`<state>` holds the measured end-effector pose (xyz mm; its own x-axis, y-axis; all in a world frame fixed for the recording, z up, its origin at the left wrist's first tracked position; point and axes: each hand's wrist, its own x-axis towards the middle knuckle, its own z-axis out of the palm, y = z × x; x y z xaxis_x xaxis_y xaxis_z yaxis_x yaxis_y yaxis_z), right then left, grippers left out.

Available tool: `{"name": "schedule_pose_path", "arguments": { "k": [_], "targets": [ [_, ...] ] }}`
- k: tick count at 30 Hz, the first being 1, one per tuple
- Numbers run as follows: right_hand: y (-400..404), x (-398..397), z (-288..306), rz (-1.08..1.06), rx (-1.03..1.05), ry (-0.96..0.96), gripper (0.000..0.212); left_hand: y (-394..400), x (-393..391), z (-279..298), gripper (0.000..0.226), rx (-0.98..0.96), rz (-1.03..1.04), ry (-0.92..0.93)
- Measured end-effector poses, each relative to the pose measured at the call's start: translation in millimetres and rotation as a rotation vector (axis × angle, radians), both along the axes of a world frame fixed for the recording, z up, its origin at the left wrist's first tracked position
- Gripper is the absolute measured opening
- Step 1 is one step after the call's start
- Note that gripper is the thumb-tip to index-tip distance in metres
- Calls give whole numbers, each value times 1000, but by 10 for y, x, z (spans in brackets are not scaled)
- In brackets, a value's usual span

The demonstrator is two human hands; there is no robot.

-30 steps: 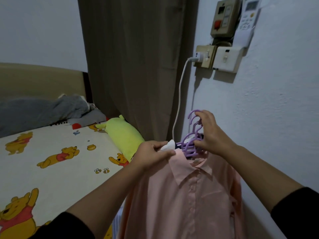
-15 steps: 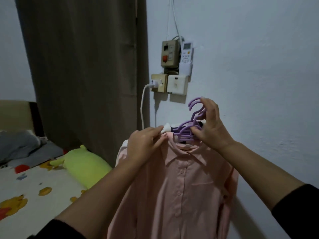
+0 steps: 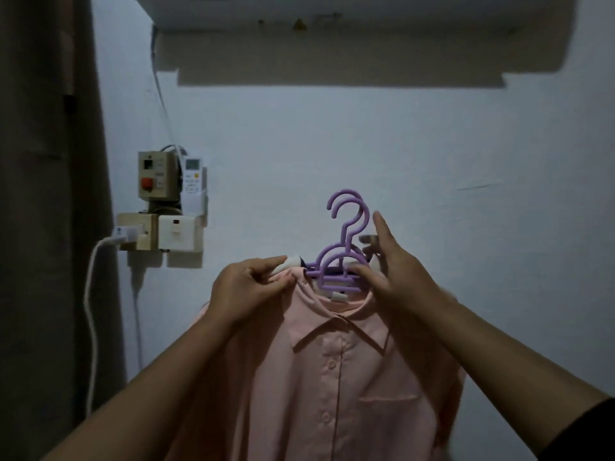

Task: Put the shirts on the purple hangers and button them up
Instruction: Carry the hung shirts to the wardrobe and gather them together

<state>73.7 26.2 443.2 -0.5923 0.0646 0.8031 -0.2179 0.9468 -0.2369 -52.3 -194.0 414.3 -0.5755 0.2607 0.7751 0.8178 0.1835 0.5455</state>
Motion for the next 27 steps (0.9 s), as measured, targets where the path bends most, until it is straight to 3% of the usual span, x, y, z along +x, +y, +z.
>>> {"name": "schedule_pose_path", "arguments": {
  "k": [4, 12, 19, 27],
  "targets": [
    [567, 703, 46, -199, 237, 92, 71, 673, 234, 171, 27, 35, -197, -25],
    [1643, 2305, 244, -705, 634, -32, 77, 2092, 1105, 513, 34, 150, -529, -16],
    [2008, 3856, 599, -1059, 811, -110, 77, 3112, 2176, 830, 27, 208, -799, -15],
    [1901, 5380, 842, -1428, 826, -193, 88, 3953, 3367, 1181, 25, 254, -1157, -55]
  ]
}}
